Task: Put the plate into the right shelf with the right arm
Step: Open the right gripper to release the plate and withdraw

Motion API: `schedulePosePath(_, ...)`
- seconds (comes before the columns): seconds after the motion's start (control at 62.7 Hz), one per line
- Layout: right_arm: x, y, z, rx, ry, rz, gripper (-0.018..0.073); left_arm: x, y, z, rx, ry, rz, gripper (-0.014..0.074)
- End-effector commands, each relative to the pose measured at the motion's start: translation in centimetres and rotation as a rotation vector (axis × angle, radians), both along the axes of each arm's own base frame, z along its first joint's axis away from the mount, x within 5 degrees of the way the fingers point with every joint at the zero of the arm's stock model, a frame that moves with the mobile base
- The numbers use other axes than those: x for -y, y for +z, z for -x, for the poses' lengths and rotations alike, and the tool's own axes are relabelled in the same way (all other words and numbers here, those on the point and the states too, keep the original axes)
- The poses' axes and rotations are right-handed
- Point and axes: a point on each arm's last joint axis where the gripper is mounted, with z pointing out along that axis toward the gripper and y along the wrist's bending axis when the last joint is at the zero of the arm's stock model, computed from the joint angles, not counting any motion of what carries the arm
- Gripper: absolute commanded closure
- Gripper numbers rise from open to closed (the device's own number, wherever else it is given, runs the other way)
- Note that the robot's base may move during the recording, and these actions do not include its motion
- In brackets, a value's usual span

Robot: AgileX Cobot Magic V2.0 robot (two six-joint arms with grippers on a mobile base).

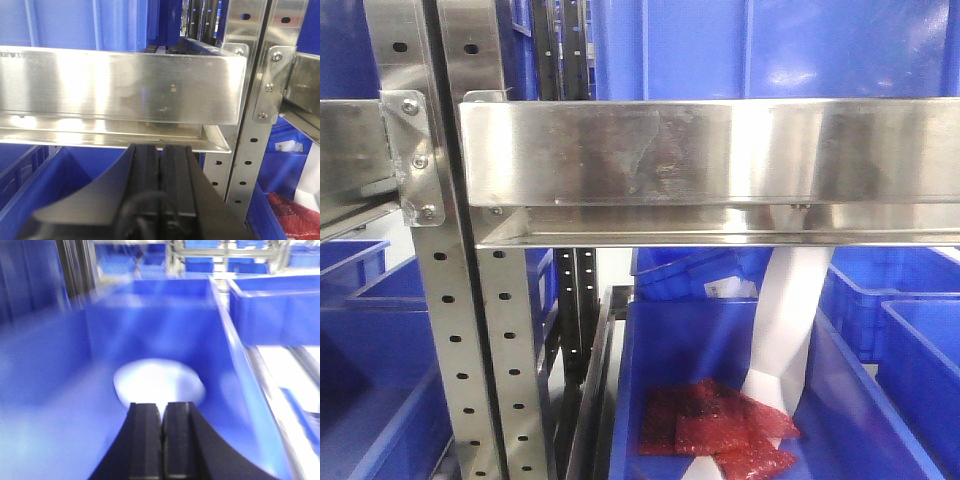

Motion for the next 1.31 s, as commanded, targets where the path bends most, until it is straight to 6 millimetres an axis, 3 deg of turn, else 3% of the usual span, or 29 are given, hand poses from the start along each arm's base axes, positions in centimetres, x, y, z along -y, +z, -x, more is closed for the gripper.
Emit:
schedulePosePath(0.0,0.4,-0.2,2.9,0.109,-0.021,0.034,0.051,-0.1,0.5,0.1,0.089,0.009,0.018,0.0724)
schedulePosePath(0.239,0.8,-5.9,9.9,0.149,-0.019,0.03,0.051,-0.1,0.5,0.1,0.089,0.009,0.018,0.0724)
schedulePosePath(0.51,1.1,-7.9,15.5,0.333,-0.02,0.018,0.051,-0.1,0.5,0.1,0.089,0.009,0.018,0.0724)
schedulePosePath(1.02,1.1,-8.1,16.1,0.363,-0.021,0.014,0.051,-0.1,0.5,0.1,0.089,0.009,0.018,0.0724)
schedulePosePath(1.291,1.5,-10.8,14.6,0.477,-0.082,0.029,0.051,-0.1,0.5,0.1,0.089,0.009,0.018,0.0724)
